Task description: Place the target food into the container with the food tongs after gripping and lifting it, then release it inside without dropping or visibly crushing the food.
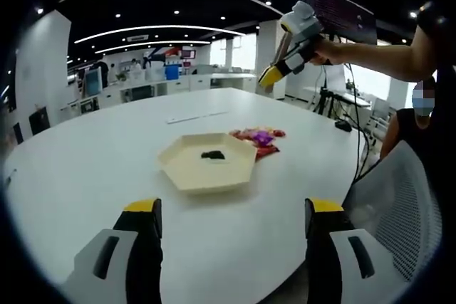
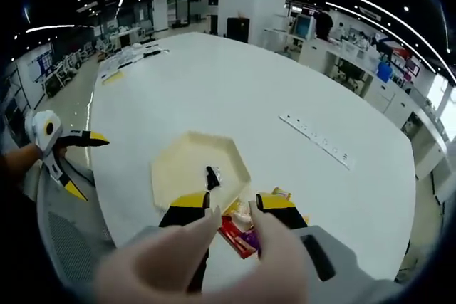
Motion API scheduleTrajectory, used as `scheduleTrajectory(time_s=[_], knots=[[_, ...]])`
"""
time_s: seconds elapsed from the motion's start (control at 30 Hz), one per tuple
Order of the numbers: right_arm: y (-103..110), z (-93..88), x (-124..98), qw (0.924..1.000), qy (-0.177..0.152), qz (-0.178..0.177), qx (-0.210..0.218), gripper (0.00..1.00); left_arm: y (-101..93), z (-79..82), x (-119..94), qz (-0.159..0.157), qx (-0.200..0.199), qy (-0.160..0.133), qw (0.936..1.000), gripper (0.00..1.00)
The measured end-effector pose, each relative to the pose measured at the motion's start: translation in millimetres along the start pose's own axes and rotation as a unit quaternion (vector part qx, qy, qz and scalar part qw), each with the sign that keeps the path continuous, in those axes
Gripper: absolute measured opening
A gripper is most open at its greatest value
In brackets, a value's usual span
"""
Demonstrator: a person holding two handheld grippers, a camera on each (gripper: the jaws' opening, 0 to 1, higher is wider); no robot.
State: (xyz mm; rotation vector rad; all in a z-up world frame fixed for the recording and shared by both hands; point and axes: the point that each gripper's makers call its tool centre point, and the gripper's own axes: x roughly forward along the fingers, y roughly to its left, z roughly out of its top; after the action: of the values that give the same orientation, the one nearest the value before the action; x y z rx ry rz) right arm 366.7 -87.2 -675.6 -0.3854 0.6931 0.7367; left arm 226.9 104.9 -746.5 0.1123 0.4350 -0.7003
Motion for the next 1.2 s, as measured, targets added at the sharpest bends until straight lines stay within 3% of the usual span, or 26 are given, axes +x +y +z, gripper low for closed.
scheduleTrajectory(time_s=[0.2,0.37,1.2], knots=[[-8.6,-21.0,-4.9,0.9997,0.013,-0.016,0.014,0.25,-5.5,-8.7,3.0,-0.01,0.003,0.023,0.9997,0.83],[-14.5,-34.3,-7.3,0.9991,0.027,-0.029,0.013,0.26,-5.6,-8.5,2.8,-0.011,-0.005,0.022,0.9997,0.87],[-16.5,-52.3,7.6,0.9981,0.05,-0.028,0.023,0.27,-6.5,-12.2,3.6,-0.01,-0.022,0.032,0.9992,0.99]])
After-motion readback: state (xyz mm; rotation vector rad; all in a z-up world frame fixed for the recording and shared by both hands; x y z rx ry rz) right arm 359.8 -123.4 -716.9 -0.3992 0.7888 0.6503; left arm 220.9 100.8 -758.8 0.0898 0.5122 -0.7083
